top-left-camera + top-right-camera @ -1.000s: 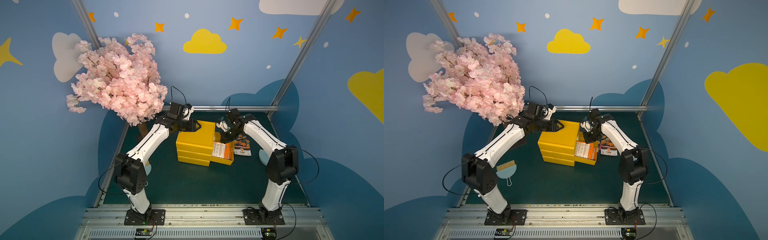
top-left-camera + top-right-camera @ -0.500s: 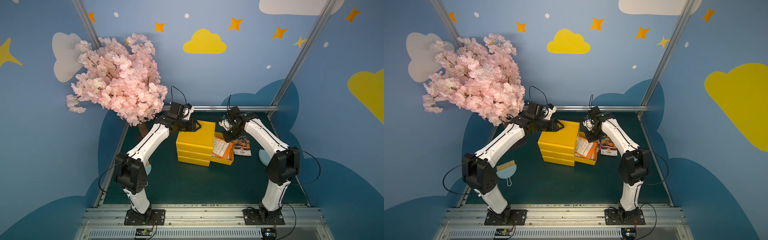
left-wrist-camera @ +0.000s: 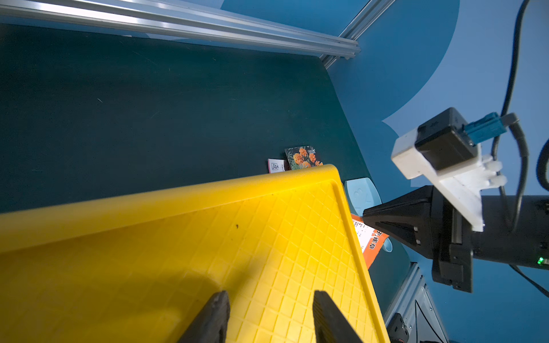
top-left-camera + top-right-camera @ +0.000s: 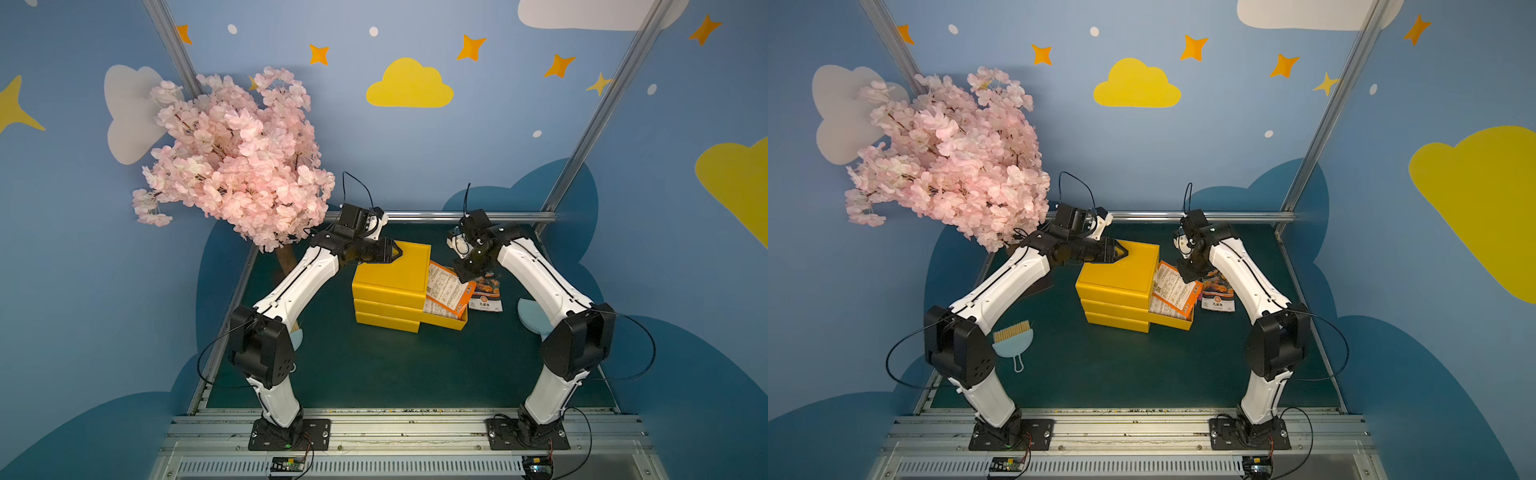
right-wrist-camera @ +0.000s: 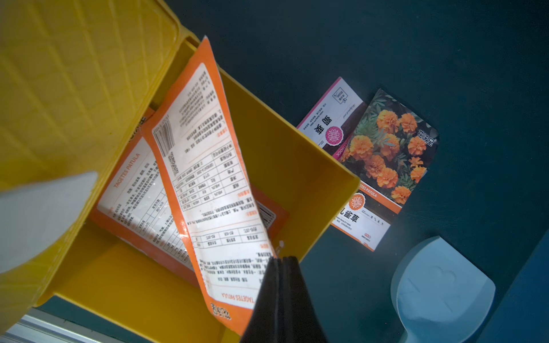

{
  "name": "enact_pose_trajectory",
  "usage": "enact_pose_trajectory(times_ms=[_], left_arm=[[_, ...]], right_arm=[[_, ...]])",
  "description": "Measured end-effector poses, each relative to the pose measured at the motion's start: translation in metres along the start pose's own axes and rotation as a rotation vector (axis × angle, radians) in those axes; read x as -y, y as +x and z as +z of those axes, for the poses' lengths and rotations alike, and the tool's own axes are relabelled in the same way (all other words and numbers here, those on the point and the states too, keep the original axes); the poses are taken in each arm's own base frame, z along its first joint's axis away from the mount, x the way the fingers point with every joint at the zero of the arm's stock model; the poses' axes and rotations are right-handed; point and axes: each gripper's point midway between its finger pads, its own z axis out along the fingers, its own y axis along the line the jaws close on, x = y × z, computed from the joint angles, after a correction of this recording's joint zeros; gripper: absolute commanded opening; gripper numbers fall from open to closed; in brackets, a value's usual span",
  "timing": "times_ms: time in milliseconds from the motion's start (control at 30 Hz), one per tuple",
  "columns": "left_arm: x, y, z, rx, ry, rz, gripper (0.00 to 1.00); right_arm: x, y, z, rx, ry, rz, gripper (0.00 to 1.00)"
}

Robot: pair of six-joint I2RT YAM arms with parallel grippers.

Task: Take the seed bags out of the drawer
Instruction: Pick up the seed packet from the drawer, then place the seed packet at the center of the board.

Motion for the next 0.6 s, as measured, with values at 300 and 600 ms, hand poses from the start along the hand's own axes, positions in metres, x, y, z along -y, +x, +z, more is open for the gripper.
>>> enact_pose_trajectory(times_ms=[300, 600], left_arm=[[0.0, -0.001, 0.001, -0.004, -0.001, -0.002, 0.52], [0.001, -0.001, 0.001, -0.007, 0.0, -0.003, 0.52]], right_arm=[[0.045, 0.005, -0.033, 0.068, 0.098, 0.125, 0.0], [0.098, 0.034, -0.059, 0.138, 0.181, 0.339, 0.0]])
